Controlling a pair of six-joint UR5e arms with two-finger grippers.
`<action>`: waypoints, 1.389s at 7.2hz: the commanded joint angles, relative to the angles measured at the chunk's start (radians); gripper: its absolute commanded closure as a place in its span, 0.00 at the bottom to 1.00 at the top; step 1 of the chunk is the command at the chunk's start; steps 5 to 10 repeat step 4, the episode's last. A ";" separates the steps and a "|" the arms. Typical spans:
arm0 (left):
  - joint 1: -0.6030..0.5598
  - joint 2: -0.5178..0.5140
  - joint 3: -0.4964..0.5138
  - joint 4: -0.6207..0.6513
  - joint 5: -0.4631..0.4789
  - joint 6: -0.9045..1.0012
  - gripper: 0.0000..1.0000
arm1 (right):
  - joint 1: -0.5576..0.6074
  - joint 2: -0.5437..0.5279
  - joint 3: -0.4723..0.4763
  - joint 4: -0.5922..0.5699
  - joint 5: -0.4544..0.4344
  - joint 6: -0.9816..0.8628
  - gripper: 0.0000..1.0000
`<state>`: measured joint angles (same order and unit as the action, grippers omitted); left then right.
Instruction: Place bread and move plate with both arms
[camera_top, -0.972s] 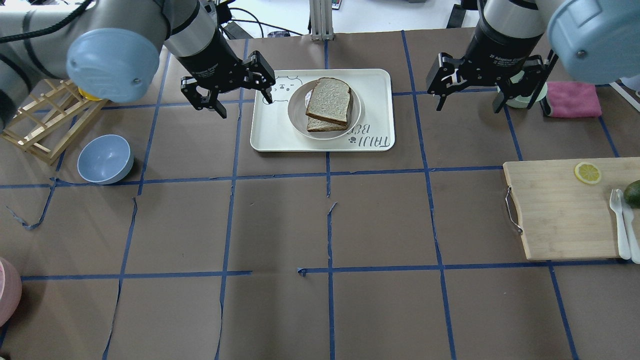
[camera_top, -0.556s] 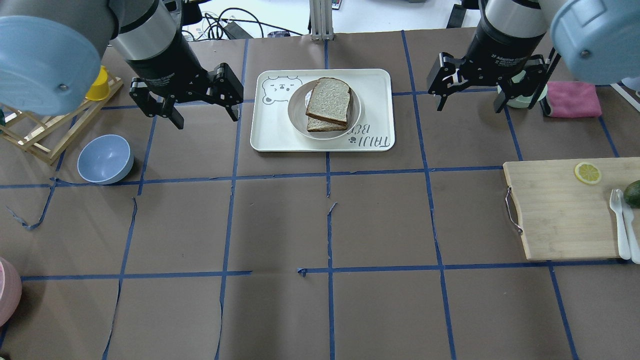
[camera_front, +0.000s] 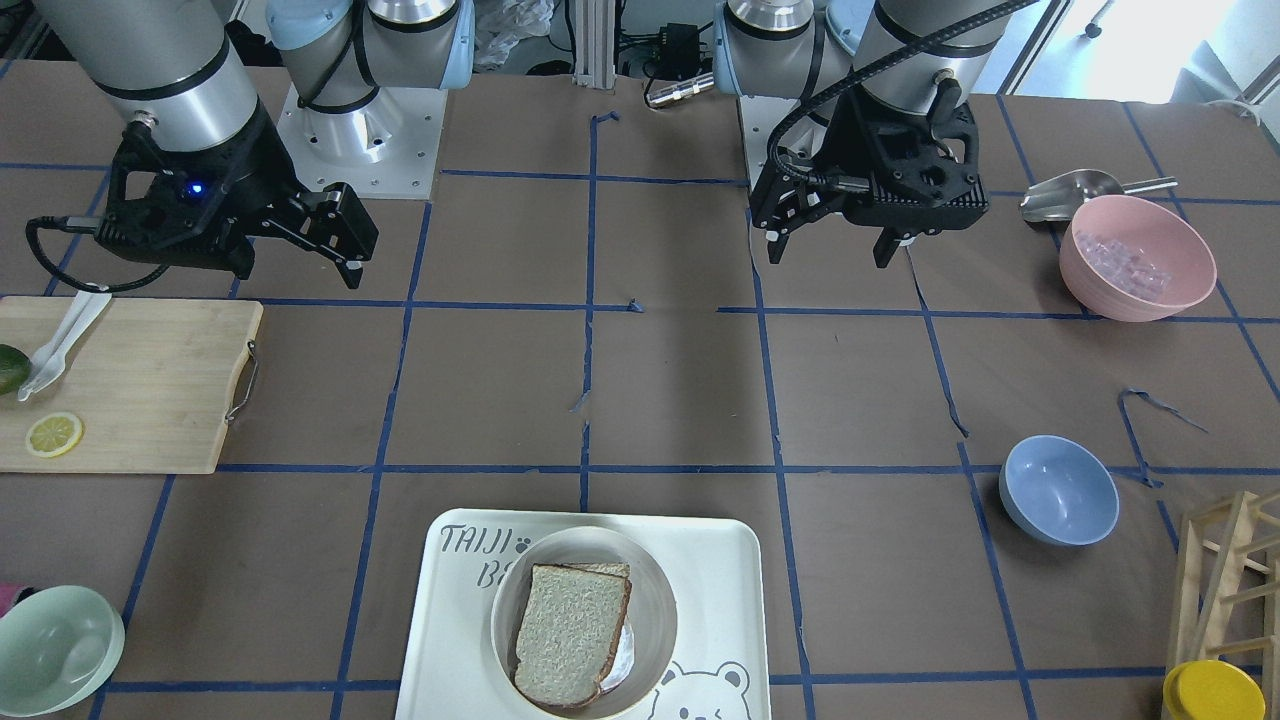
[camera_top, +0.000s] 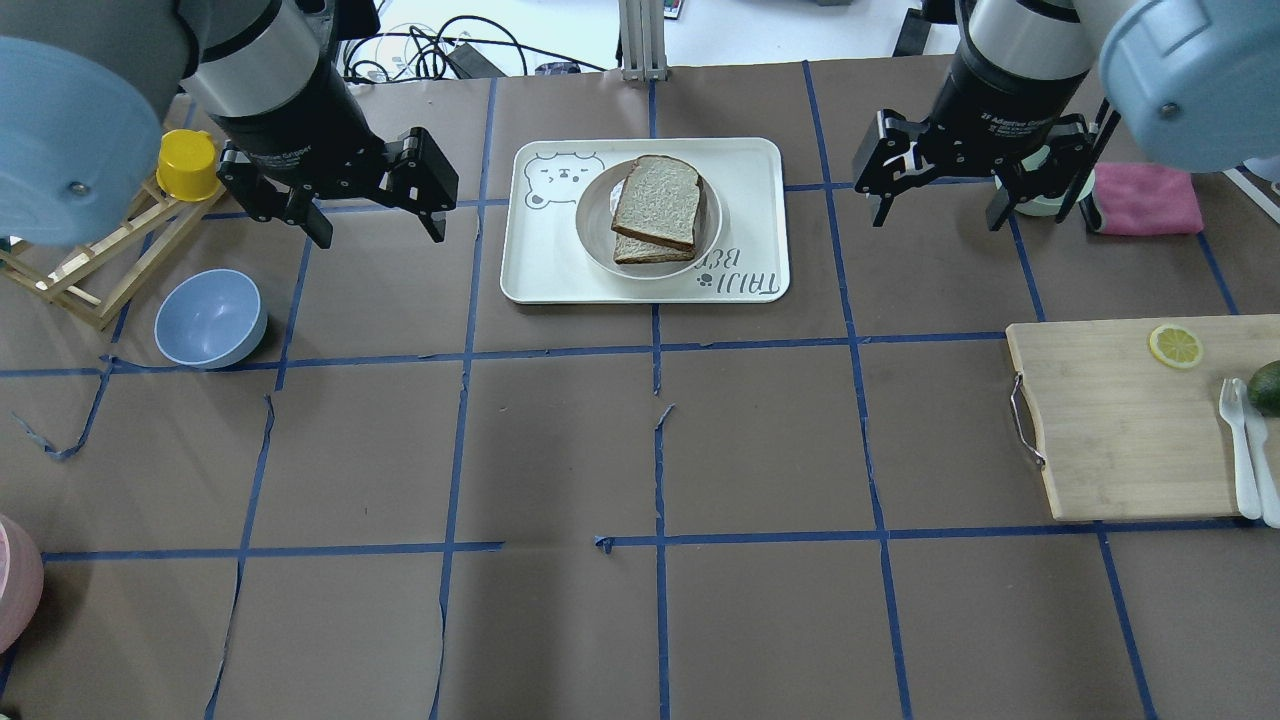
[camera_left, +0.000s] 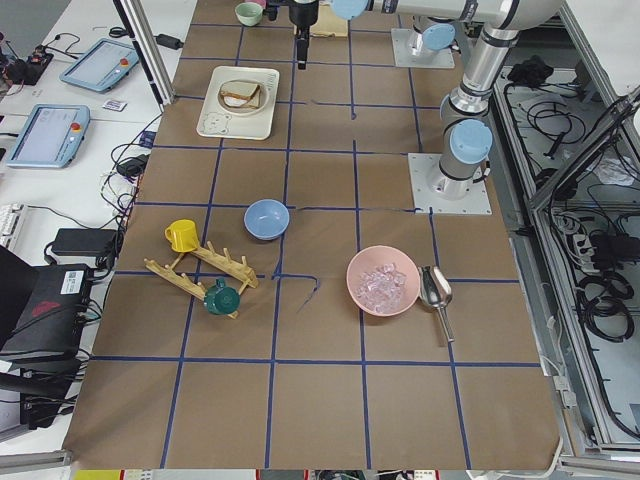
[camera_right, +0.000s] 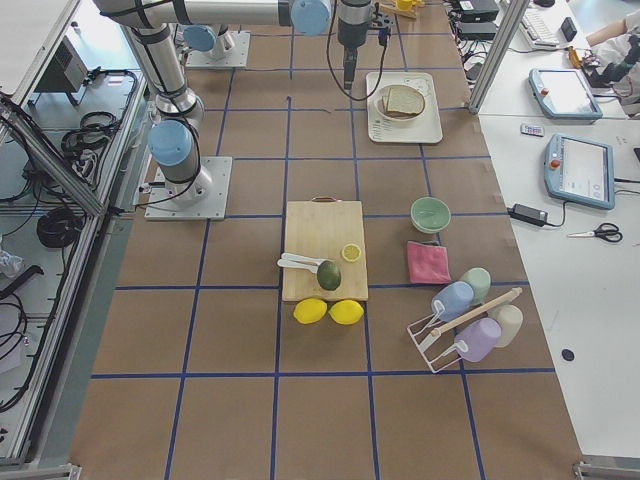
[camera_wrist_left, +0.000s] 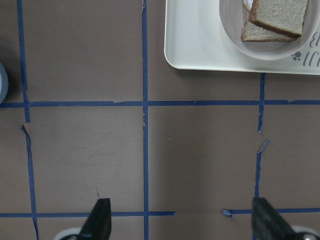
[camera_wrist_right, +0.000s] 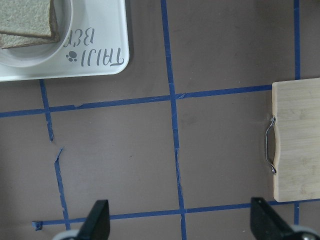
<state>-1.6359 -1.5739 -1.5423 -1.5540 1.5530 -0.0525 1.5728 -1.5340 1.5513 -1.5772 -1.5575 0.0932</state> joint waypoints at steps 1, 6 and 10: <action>0.001 0.003 -0.004 0.002 -0.001 0.034 0.00 | 0.000 0.000 0.003 0.000 -0.001 -0.013 0.00; 0.001 0.006 -0.005 0.000 0.001 0.034 0.00 | 0.000 -0.006 0.003 0.002 -0.003 -0.007 0.00; 0.001 0.006 -0.005 0.000 0.001 0.034 0.00 | 0.000 -0.006 0.003 0.002 -0.003 -0.007 0.00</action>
